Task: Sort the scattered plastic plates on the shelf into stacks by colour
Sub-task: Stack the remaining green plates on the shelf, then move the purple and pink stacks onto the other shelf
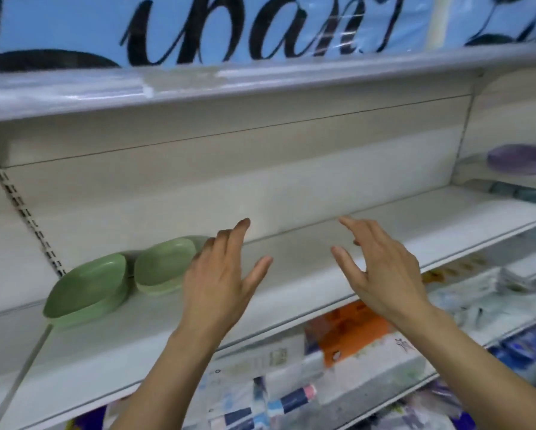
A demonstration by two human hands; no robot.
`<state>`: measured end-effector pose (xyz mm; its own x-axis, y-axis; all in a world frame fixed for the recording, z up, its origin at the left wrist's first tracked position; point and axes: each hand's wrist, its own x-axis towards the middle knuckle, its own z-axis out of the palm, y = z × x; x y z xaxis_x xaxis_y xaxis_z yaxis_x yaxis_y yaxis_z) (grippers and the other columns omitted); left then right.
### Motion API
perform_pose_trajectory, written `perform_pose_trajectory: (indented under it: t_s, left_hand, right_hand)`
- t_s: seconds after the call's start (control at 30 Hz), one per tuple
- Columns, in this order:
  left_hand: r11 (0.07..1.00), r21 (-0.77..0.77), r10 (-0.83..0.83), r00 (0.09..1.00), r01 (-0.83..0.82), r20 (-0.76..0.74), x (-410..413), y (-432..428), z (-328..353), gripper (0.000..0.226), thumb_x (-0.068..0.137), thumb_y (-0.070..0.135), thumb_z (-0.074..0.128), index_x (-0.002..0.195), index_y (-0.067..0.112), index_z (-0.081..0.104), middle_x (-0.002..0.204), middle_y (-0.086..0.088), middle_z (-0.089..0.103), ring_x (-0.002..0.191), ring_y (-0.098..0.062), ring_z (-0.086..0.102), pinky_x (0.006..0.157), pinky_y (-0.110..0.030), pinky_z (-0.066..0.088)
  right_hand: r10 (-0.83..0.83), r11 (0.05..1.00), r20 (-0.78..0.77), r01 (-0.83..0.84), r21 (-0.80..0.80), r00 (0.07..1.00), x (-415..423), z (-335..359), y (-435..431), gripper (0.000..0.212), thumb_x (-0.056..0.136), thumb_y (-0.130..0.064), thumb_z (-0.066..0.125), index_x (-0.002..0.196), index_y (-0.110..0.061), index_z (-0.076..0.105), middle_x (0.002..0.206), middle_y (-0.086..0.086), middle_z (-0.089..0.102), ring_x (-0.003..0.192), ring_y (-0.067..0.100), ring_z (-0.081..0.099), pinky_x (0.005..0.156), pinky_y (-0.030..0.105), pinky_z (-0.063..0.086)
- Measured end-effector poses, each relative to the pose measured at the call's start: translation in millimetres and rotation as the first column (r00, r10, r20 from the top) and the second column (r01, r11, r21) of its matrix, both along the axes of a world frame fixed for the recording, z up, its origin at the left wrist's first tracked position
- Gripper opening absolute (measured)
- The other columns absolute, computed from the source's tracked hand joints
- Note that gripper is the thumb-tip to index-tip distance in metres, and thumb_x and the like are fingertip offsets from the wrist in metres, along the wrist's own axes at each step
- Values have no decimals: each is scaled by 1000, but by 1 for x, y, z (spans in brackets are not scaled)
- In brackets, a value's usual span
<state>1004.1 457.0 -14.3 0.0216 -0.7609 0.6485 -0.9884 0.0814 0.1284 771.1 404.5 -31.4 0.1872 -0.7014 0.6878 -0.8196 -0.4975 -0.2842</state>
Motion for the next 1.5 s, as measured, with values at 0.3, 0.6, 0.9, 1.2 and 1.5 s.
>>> perform_pose_trajectory:
  t_s: [0.3, 0.6, 0.9, 1.2, 1.5]
  left_hand:
    - [959, 68, -265, 957, 274, -119, -250, -43, -17, 67, 86, 65, 34, 140, 27, 43, 123, 3, 60, 113, -24, 56, 82, -41, 51]
    - [757, 186, -518, 749, 626, -414, -466, -103, -30, 53, 92, 53, 50, 140, 31, 40, 131, 9, 53, 115, -9, 52, 94, -32, 45]
    - [663, 180, -424, 563, 727, -710, -609, -205, -27, 41, 92, 48, 55, 130, 34, 49, 116, 11, 59, 101, -6, 58, 88, -36, 51]
    - [769, 141, -216, 460, 624, -861, -693, -332, -14, 35, 89, 47, 58, 119, 31, 52, 112, 1, 61, 103, -21, 61, 94, -43, 50]
    - [945, 122, 4, 364, 304, -932, -710, -399, -11, 40, 97, 38, 51, 128, 14, 40, 114, -4, 55, 98, -25, 61, 79, -40, 52]
  right_hand:
    - [-247, 963, -69, 253, 97, 966, -266, 5, 13, 46, 95, -47, 45, 137, -28, 43, 122, -4, 57, 102, 22, 62, 75, 36, 48]
    - [-392, 893, 109, 350, 283, 913, -471, 3, 0, 35, 94, -43, 49, 127, -33, 51, 109, -12, 60, 90, 11, 60, 80, 40, 51]
    - [-379, 887, 216, 286, 363, 900, -608, -2, -95, 30, 95, -42, 49, 122, -30, 54, 103, -13, 59, 84, 7, 61, 80, 44, 53]
    - [-312, 886, 240, 189, 424, 919, -721, 21, -235, 30, 94, -38, 53, 119, -23, 59, 100, -9, 62, 88, 16, 63, 84, 43, 52]
    - [-223, 798, 420, -83, 597, 880, -756, 30, -369, 30, 95, -37, 53, 115, -15, 56, 89, 4, 62, 76, 31, 69, 65, 44, 59]
